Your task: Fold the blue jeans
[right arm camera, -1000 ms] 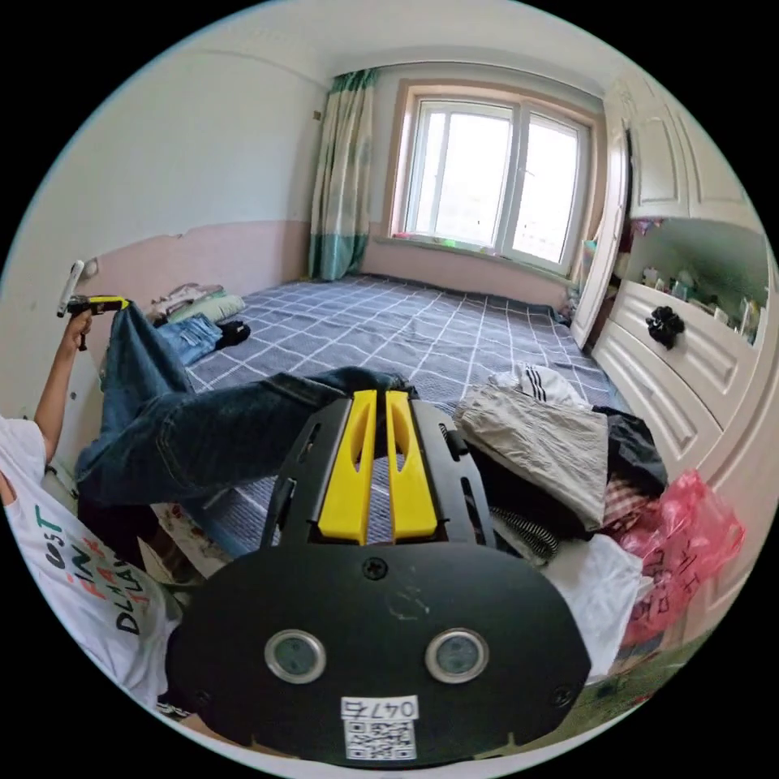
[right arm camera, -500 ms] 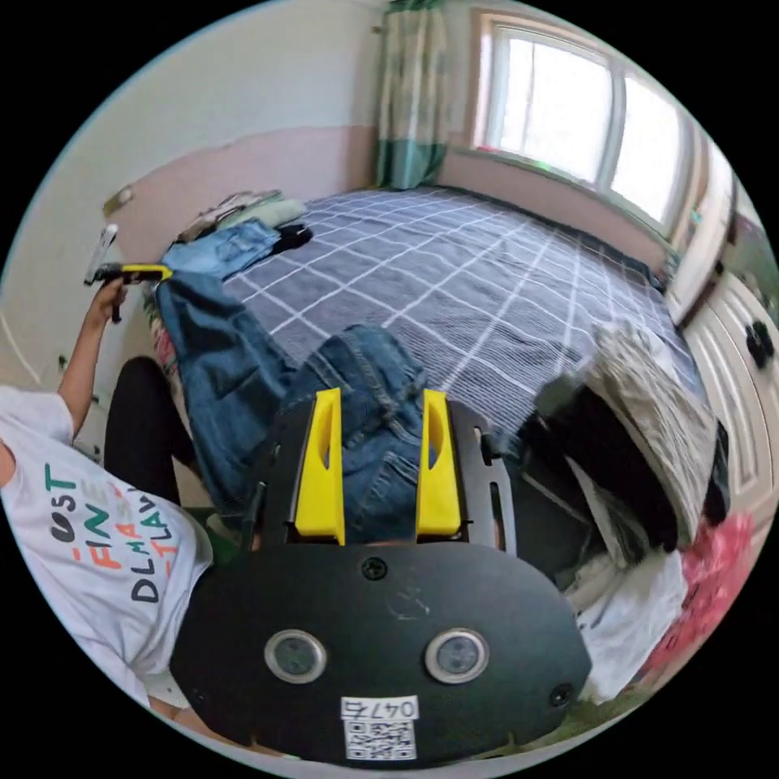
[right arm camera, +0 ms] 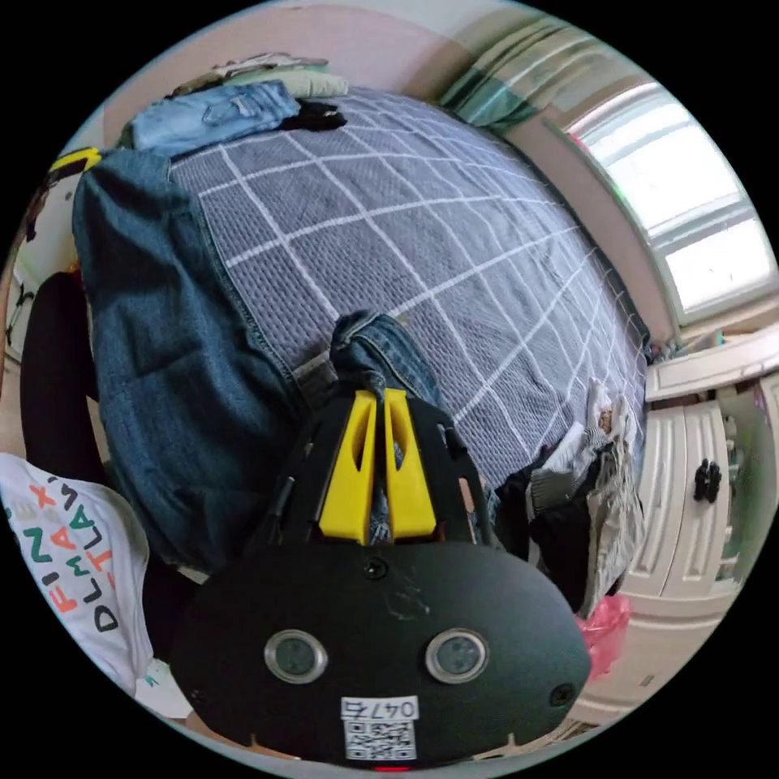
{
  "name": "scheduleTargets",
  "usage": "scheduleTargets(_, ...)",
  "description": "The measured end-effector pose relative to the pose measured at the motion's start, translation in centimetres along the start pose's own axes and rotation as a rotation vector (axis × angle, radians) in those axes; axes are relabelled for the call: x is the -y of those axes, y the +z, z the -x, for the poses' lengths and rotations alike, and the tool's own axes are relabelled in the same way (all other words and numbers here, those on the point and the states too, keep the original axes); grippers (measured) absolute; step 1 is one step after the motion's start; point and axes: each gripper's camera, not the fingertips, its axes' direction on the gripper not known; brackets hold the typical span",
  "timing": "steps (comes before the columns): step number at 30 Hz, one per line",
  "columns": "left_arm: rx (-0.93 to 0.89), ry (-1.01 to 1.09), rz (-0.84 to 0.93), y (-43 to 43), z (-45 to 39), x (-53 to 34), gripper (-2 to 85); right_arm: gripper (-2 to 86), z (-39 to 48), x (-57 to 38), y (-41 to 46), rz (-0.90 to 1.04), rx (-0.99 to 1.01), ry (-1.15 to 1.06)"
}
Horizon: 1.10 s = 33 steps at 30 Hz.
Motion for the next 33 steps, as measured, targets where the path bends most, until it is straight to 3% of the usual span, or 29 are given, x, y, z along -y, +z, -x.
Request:
scheduleTargets(6, -0.086, -0.037, -0.008, -2.3, 3.3, -1.7, -0.5, 0.0, -5.7, -14.0, -7.6, -0.183, -0.066, 0.316)
scheduleTargets(11, -0.147, -0.035, 0.078, -2.6, 4.5, -3.8, -0.6, 0.0, -8.3, -32.0, -9.7, -0.22, 0.117, 0.683)
scheduleTargets(16, -0.35, 0.01, 0.13, -2.2, 4.3, -4.4, -0.3, 0.1, -6.2, -42.3, -7.6, -0.161, 0.248, 0.864)
scheduleTargets(20, -0.309, 0.113, 0.286, -0.3, 2.5, -4.6, 0.5, 0.6, -4.9, -46.3, -4.9, -0.04, 0.353, 0.894)
scheduleTargets(23, -0.313, 0.103, 0.256, -0.6, 3.4, -4.2, 1.7, 1.4, -5.0, -47.5, -4.3, 0.01, 0.389, 0.881)
scheduleTargets(25, -0.293, 0.067, 0.226, -1.0, 4.6, -3.8, 2.7, 1.8, -5.3, -48.3, -5.0, 0.028, 0.311, 0.898)
scheduleTargets(29, -0.263, -0.024, 0.106, -2.7, 7.8, -2.6, 5.2, 2.6, -6.6, -48.8, -8.0, -0.082, 0.144, 0.916)
scheduleTargets(33, -0.224, 0.015, 0.059, -1.8, 9.6, 1.4, 6.7, 3.4, -7.9, -44.4, -8.0, -0.218, 0.148, 0.763)
